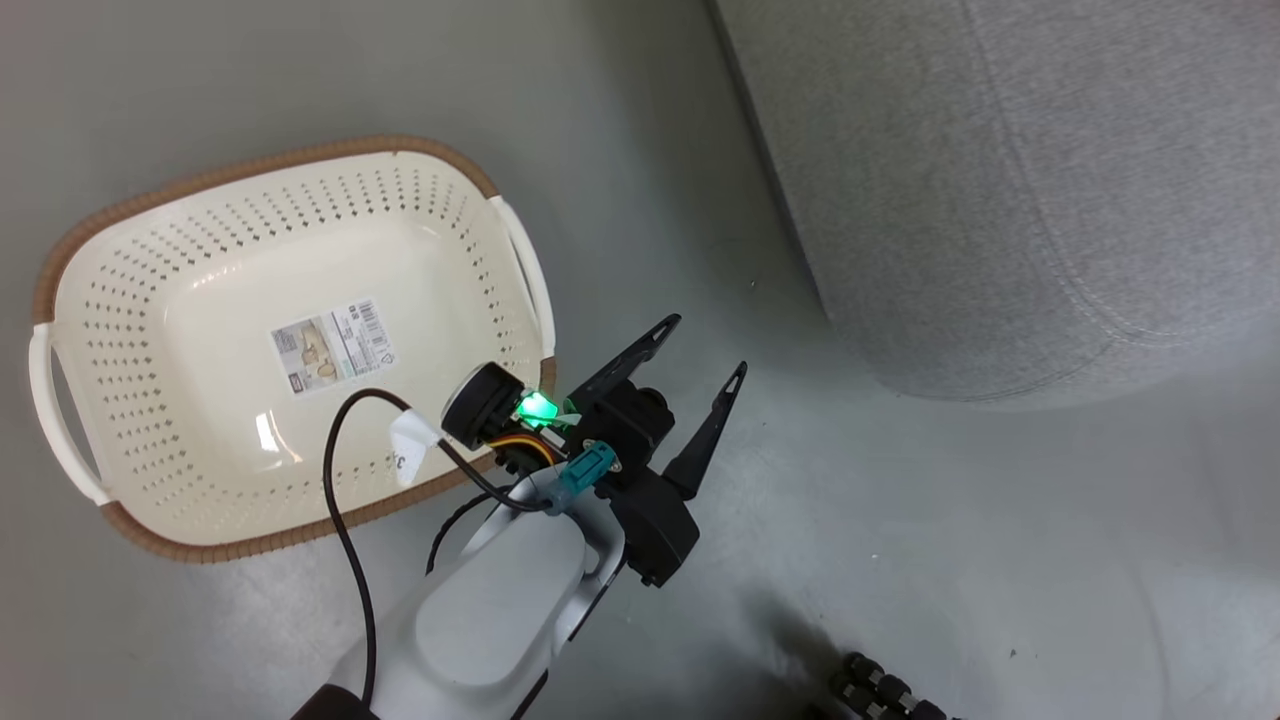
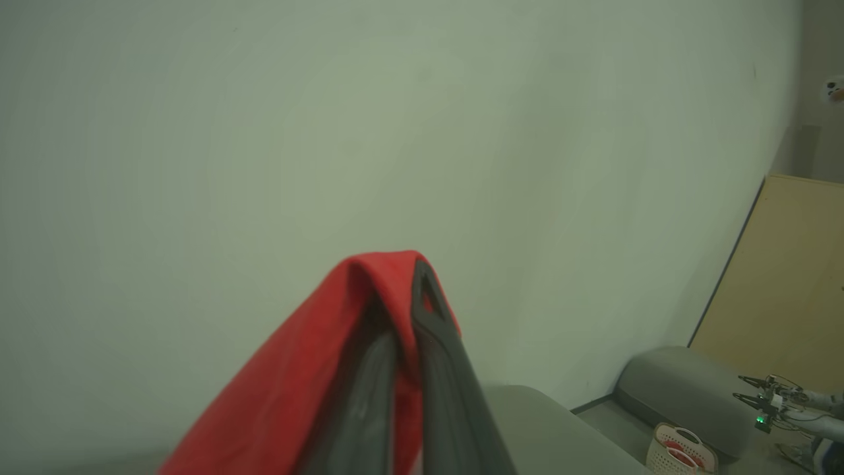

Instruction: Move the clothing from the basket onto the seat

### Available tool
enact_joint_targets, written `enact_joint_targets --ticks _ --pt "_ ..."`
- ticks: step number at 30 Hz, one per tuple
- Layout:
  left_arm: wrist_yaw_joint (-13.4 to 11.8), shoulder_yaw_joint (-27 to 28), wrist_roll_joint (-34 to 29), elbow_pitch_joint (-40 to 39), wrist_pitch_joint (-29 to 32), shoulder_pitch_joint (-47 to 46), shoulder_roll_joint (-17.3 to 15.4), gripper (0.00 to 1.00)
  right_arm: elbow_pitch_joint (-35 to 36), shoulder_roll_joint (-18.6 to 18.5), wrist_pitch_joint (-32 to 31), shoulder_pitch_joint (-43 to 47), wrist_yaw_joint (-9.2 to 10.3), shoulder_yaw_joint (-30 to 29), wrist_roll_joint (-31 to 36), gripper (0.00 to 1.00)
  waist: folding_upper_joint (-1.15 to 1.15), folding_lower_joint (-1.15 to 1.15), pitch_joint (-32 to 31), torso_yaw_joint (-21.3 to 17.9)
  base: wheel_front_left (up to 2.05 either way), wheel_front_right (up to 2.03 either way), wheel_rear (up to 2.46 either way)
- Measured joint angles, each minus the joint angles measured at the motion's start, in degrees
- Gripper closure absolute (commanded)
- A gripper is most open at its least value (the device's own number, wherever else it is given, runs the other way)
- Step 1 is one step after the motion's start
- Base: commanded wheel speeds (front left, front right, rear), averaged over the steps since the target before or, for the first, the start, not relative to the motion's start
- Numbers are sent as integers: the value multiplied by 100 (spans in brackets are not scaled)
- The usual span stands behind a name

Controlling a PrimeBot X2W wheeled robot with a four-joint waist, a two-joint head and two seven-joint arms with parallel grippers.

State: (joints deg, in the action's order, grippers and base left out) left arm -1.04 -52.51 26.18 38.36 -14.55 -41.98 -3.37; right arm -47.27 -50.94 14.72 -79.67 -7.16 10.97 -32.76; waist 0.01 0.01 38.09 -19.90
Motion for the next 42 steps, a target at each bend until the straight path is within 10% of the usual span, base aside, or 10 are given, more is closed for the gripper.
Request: enact_joint_targets --ticks 8,17,18,20,21,42 --pt "-116 -66 115 -15 0 -77 -1 0 -447 94 1 -235 0 63 66 100 0 0 377 228 0 0 0" --pt "-208 3 171 34 0 -233 0 0 -1393 1020 0 129 0 501 -219 100 0 0 663 429 0 0 0" --pt "-209 7 188 33 0 -247 -1 0 -1395 1051 0 172 0 557 -249 92 0 0 665 442 0 0 0" --pt "-255 8 218 24 0 -265 2 0 -1379 1072 0 271 0 625 -301 4 0 0 642 458 0 0 0" --pt "-255 16 226 24 0 -276 2 0 -1356 1067 0 328 0 675 -304 0 0 0 624 465 0 0 0" --pt "-371 555 655 -115 0 -181 24 0 323 1098 -1 1726 0 1704 -286 0 0 -1 -206 613 0 0 0"
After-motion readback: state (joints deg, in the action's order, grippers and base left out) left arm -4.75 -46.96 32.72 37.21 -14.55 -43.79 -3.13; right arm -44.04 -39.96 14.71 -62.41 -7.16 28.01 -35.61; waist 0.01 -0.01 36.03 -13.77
